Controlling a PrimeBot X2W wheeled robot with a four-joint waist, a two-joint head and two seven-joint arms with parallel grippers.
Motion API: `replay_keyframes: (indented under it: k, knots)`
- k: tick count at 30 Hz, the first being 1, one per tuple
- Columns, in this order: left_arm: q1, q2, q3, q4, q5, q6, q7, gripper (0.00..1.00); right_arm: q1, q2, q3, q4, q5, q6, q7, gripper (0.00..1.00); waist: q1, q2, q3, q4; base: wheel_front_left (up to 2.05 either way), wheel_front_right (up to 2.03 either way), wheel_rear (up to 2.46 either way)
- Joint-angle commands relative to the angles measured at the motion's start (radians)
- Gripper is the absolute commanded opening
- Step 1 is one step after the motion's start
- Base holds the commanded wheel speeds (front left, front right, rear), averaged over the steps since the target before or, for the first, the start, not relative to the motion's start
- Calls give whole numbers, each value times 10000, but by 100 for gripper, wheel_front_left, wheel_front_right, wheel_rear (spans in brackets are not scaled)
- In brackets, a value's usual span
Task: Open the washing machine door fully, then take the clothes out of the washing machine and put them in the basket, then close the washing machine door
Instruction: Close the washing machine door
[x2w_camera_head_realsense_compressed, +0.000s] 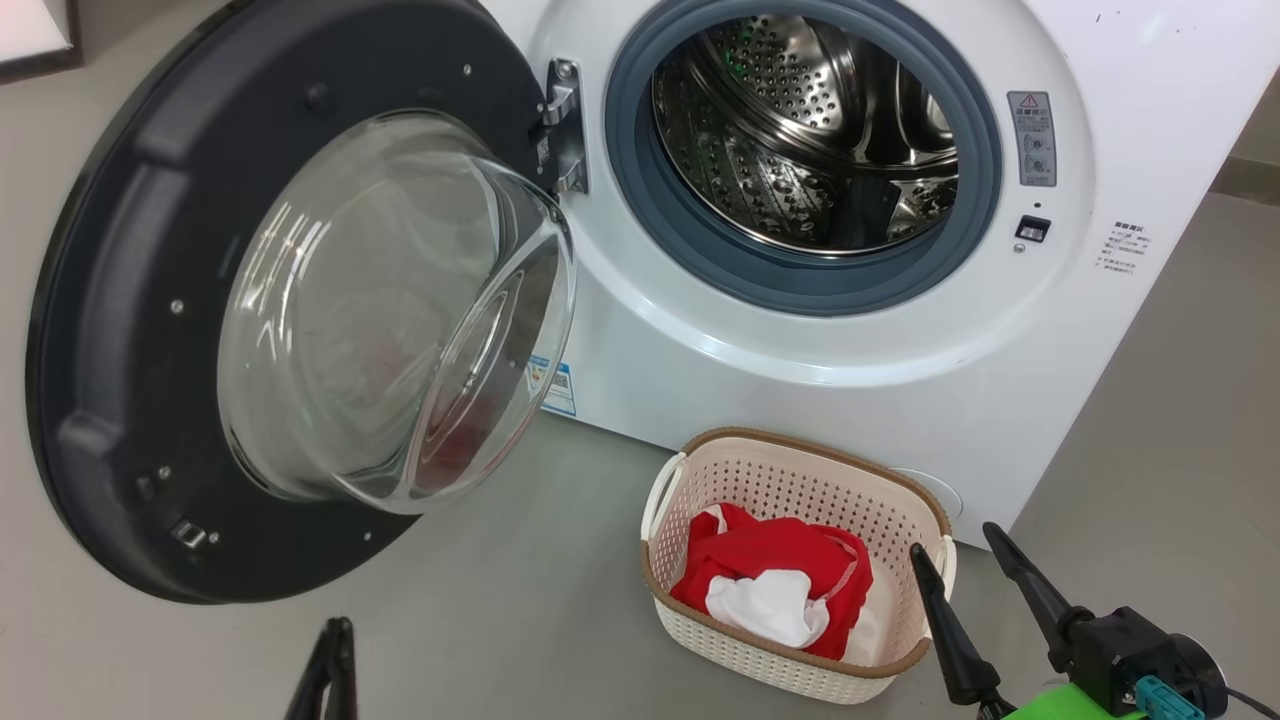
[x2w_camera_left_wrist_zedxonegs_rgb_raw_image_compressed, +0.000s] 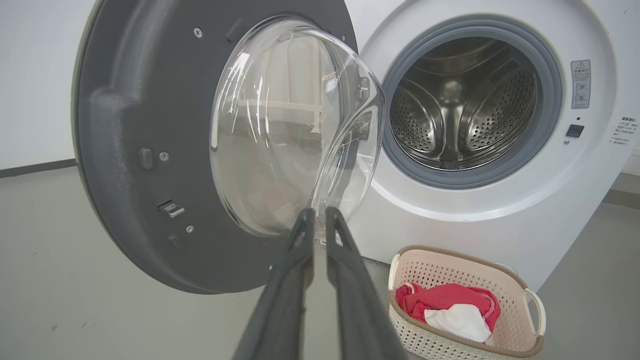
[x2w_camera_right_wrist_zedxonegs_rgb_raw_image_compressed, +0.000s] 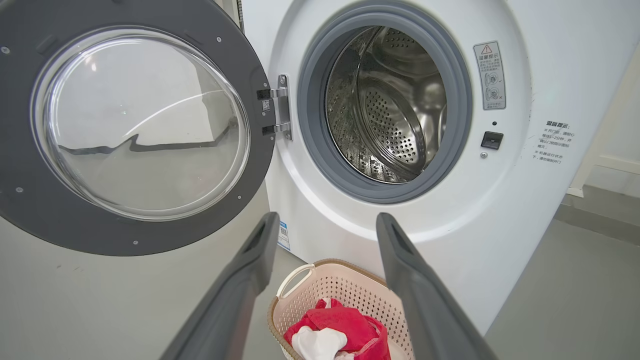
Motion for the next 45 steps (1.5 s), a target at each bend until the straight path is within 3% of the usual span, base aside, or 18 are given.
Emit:
replay_keyframes:
  k: [1,7,11,12,13,14,18,25,30,35,40,45]
  knots:
    - [-198,110,330,-335,-35,54,-129,0,-133,-110,221,-261,31,63,-37,100,0,0,2,0,0,0,0]
    - [-261,30,441,-555,-362,-57,-413,0,-132,-110,181,-285,36,63,-36,100,0,0,12,31,0,0,0]
    - [-365,-325,729,-876,-1211,-338,-784,0,-120,-110,166,-305,38,63,-14,100,0,0,17,68,0,0,0]
    - [-474,-596,1074,-1151,-2001,-666,-1018,0,-119,-110,150,-327,30,63,-2,100,0,0,29,99,0,0,0]
    - [-474,-596,1074,-1151,-2001,-666,-1018,0,-119,-110,150,-327,30,63,-2,100,0,0,29,99,0,0,0]
    - [-591,-859,1536,-1414,-2939,-1028,-1161,0,-125,-110,127,-354,14,63,11,100,0,0,47,129,0,0,0]
    - [-842,-1086,2375,-1713,-4222,-1523,-1273,0,-134,-110,99,-399,0,63,31,100,0,0,82,174,0,0,0]
    - [-1864,-1343,4966,-1573,-8137,-2607,-1330,0,-191,-110,95,-482,-37,63,70,100,0,0,210,220,0,0,0]
    - [-2763,-458,6542,-464,-10340,-2855,-700,0,-241,-110,108,-536,-39,63,88,100,0,0,321,202,0,0,0]
    - [-3870,461,7429,1186,-12065,-2988,141,0,-300,-110,115,-581,-77,63,117,100,0,0,438,179,0,0,0]
    - [-4669,1308,7758,2738,-12739,-3048,720,0,-355,-110,116,-601,-104,63,147,100,0,0,515,116,0,0,0]
    - [-5121,1927,7381,4005,-12887,-2910,1561,0,-411,-110,122,-642,-175,63,191,100,0,0,614,40,0,0,0]
